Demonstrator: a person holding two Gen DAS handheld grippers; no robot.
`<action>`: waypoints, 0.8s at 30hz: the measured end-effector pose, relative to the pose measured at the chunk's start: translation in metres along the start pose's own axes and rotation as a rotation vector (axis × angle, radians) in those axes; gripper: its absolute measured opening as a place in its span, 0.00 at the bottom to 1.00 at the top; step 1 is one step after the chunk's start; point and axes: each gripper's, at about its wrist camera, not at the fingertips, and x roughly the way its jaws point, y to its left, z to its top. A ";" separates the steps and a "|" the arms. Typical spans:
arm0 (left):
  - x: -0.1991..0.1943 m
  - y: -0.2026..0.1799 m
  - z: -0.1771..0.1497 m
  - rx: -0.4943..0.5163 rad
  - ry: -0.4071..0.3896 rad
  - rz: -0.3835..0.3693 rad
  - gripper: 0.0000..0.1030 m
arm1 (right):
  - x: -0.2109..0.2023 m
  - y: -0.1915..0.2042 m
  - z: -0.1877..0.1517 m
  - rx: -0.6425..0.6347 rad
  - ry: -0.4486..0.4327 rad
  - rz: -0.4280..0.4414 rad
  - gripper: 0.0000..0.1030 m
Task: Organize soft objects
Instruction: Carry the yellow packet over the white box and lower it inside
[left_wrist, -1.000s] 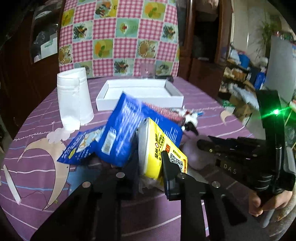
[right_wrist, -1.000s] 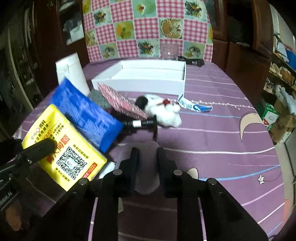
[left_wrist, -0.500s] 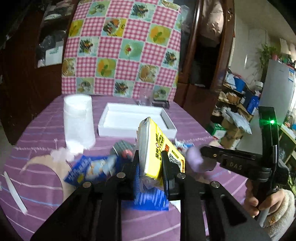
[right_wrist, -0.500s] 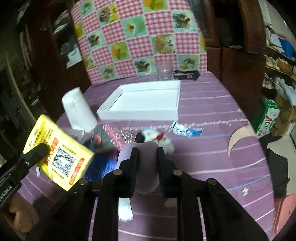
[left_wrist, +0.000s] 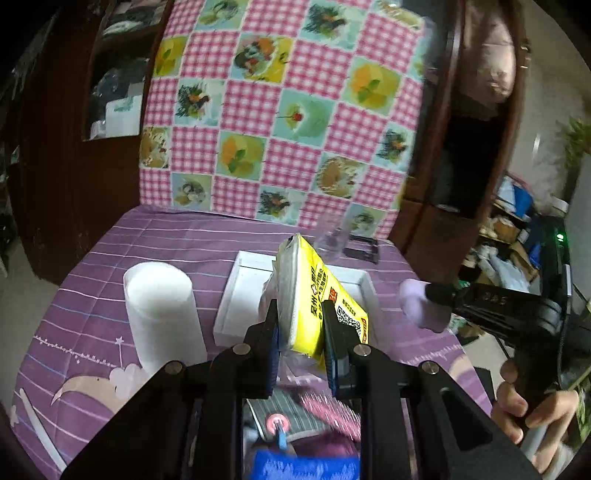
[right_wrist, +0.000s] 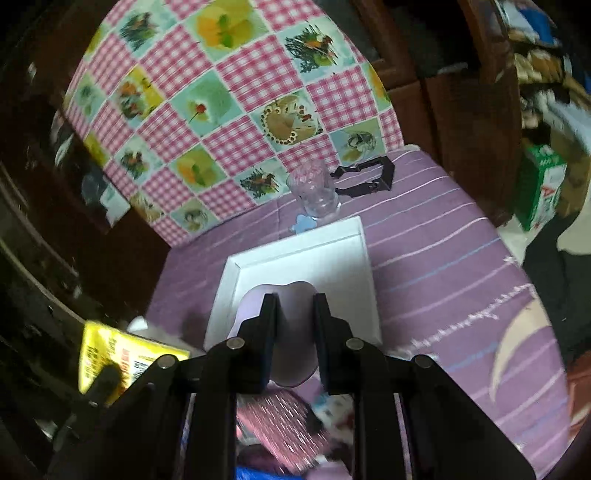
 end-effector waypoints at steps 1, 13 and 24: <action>0.009 0.002 0.004 -0.013 0.007 0.000 0.18 | 0.007 0.001 0.005 0.010 -0.005 0.009 0.21; 0.095 0.022 0.017 -0.126 0.057 -0.050 0.19 | 0.068 -0.005 0.012 0.014 0.030 0.048 0.21; 0.167 0.054 -0.022 -0.227 0.189 0.025 0.19 | 0.125 -0.044 -0.002 0.019 0.125 -0.095 0.21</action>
